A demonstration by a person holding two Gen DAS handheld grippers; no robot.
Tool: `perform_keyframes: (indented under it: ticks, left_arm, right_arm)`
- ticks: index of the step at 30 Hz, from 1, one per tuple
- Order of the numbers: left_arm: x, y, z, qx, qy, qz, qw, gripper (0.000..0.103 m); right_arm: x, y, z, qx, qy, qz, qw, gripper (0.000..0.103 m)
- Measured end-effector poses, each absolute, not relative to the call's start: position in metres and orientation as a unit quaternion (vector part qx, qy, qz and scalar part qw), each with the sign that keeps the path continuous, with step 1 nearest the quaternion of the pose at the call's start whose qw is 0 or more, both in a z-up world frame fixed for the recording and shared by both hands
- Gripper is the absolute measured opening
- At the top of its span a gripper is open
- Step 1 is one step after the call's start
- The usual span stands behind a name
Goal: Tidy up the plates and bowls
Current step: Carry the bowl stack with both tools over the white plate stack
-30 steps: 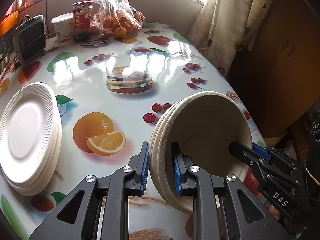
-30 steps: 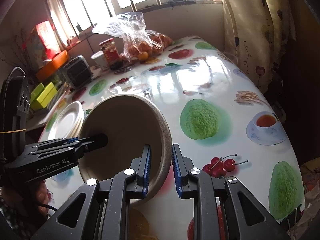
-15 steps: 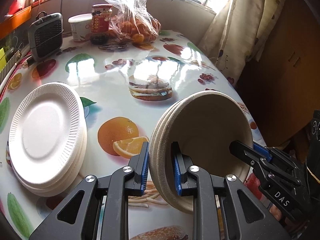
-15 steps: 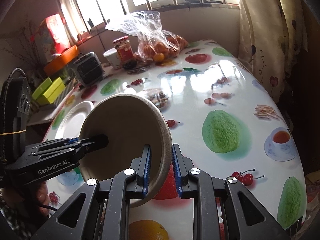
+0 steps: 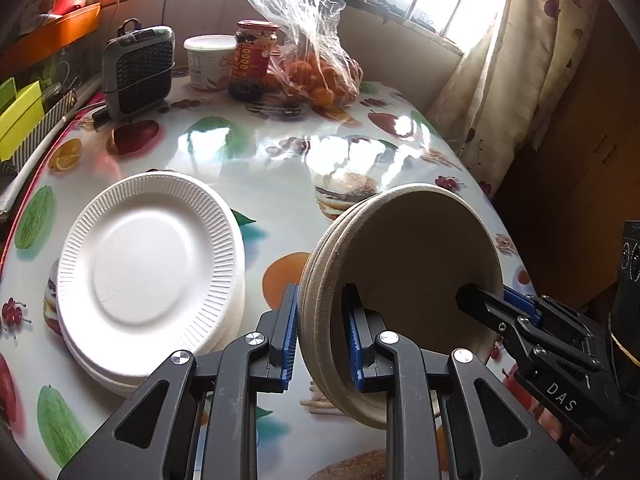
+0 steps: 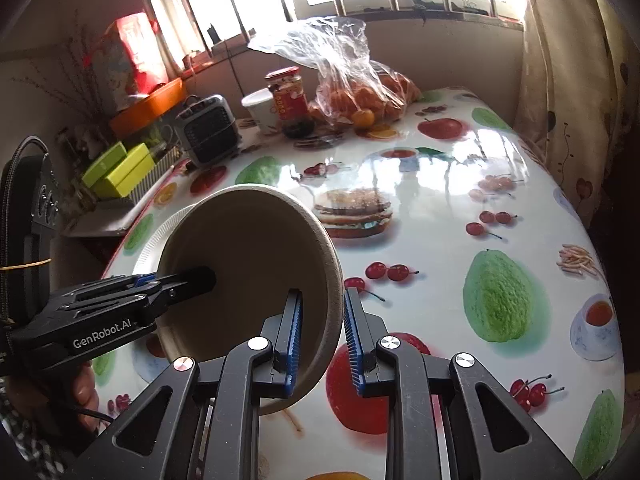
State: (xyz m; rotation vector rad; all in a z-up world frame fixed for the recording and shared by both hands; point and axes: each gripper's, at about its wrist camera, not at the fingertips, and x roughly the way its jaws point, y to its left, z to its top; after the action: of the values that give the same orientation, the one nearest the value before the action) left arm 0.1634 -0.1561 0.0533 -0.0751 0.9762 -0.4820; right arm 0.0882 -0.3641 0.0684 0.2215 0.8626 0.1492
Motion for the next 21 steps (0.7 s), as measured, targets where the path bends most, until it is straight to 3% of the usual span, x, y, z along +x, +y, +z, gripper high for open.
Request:
perform_keyframes:
  ticks: [21]
  left_arm:
    - [0.190,-0.082,0.061,-0.066,0.457,-0.162,0.872,0.022]
  right_arm:
    - [0.139,-0.296,0.075,0.077,0.419,0.145,0.893,0.020]
